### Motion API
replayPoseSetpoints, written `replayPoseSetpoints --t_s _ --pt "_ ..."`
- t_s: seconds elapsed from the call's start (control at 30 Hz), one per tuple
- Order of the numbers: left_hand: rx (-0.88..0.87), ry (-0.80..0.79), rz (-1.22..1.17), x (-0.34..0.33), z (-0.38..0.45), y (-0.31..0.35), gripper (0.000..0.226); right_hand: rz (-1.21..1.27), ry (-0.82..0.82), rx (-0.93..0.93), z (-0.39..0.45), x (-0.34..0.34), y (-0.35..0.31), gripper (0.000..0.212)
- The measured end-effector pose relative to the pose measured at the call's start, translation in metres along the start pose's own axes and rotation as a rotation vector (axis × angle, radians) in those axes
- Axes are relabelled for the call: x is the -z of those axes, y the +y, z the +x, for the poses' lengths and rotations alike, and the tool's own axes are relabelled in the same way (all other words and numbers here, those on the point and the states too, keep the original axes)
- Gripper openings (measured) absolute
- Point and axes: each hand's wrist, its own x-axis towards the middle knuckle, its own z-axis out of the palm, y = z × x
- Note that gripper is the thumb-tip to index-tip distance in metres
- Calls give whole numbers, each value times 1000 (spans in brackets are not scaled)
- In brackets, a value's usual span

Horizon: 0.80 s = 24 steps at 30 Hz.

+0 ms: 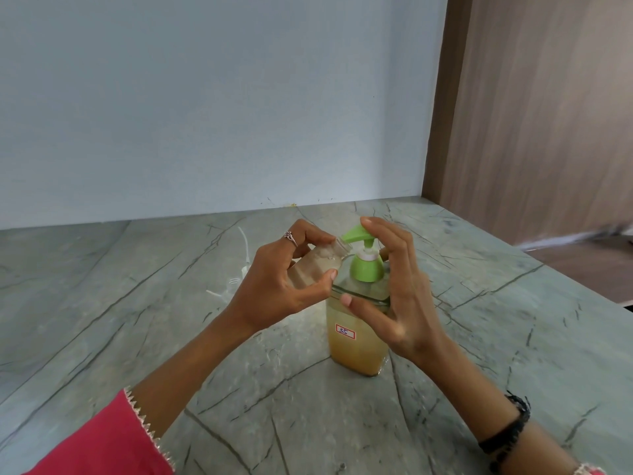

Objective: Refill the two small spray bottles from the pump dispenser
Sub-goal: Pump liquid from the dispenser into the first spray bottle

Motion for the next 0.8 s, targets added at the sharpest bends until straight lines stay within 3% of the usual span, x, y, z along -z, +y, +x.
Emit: replayPoseSetpoints --t_s 0.13,0.5,0.8 --pt "-9 11 1 -1 0 0 27 -5 -18 19 0 1 -1 77" --pt "1 13 21 -3 -2 -4 27 30 31 -28 4 0 -4 58" --pt "-6 35 19 -5 -2 -4 27 -17 -13 -26 0 1 2 75"
